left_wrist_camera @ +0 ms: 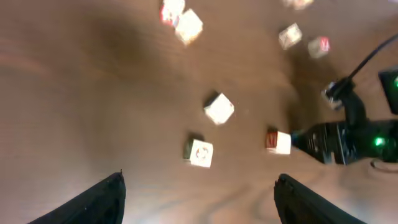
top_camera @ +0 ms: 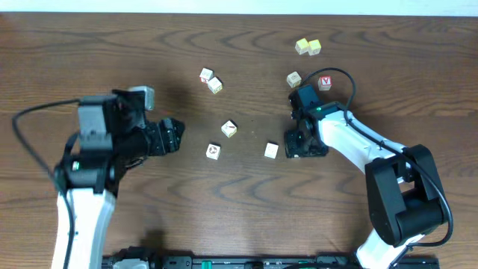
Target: Lift 4 blocks
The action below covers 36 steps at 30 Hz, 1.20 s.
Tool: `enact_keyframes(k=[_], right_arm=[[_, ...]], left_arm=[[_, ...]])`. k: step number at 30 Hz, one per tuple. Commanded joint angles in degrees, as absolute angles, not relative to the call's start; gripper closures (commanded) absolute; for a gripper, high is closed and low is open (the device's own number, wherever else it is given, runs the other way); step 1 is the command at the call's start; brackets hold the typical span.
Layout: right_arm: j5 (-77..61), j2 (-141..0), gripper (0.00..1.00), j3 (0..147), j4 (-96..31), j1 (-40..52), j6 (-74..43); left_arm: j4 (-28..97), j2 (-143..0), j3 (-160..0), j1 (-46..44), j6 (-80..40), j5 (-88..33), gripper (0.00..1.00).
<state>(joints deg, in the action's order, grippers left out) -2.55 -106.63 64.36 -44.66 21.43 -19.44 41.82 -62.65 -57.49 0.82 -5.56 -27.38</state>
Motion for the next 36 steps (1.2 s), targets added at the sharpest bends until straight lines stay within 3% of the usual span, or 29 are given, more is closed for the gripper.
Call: enact_keyframes(k=[1, 6, 8, 10, 13, 16, 19, 23, 24, 29, 32, 36], right_arm=[[-1.98, -107.37, 0.39, 71.0, -49.08, 20.47, -18.11], [-4.03, -107.37, 0.31, 78.54, -56.34, 16.88, -16.6], [-11.38, -107.37, 0.07, 79.7, -55.96, 13.85, -13.41], [-18.76, -107.37, 0.01, 79.79, -55.33, 9.91, -10.46], [-21.67, -107.37, 0.01, 79.79, -57.32, 5.5, -10.41], [-19.68, -107.37, 0.01, 79.79, -60.38, 1.78, -10.41], [-19.55, -107.37, 0.01, 79.79, -61.06, -1.72, -10.41], [-19.57, -107.37, 0.01, 79.79, -61.06, -2.22, -10.44], [-19.55, -107.37, 0.01, 79.79, -61.3, -2.15, -10.41], [-19.51, -107.37, 0.01, 79.79, -62.19, -2.15, -7.94], [-18.87, -107.37, 0.01, 79.79, -61.49, -2.15, -7.6], [-18.9, -107.37, 0.01, 79.79, -60.93, -2.15, -7.62]], left_arm=[[48.75, -67.92, -62.48, -2.11, -7.92, -23.27, 0.23], [53.36, -70.76, -64.14, -9.82, -13.47, -16.84, 0.23], [51.75, -71.61, -64.14, -14.48, -13.45, -17.06, 0.23], [51.22, -72.14, -64.07, -18.22, -13.82, -17.45, 0.23], [48.88, -73.1, -63.75, -22.31, -14.26, -17.43, 0.23], [49.34, -75.48, -64.66, -25.61, -22.11, -13.34, 0.23], [59.55, -85.54, -74.72, -29.89, -21.87, -5.96, 0.23], [58.39, -92.86, -78.59, -33.69, -22.74, -3.81, 0.22], [56.66, -94.41, -78.56, -34.57, -24.27, -3.81, 0.03], [51.88, -98.56, -78.56, -36.62, -28.45, -4.91, 0.03], [47.27, -100.38, -78.35, -38.44, -22.7, -8.34, 0.18], [43.38, -102.8, -77.78, -41.15, -20.62, -8.36, 0.18]])
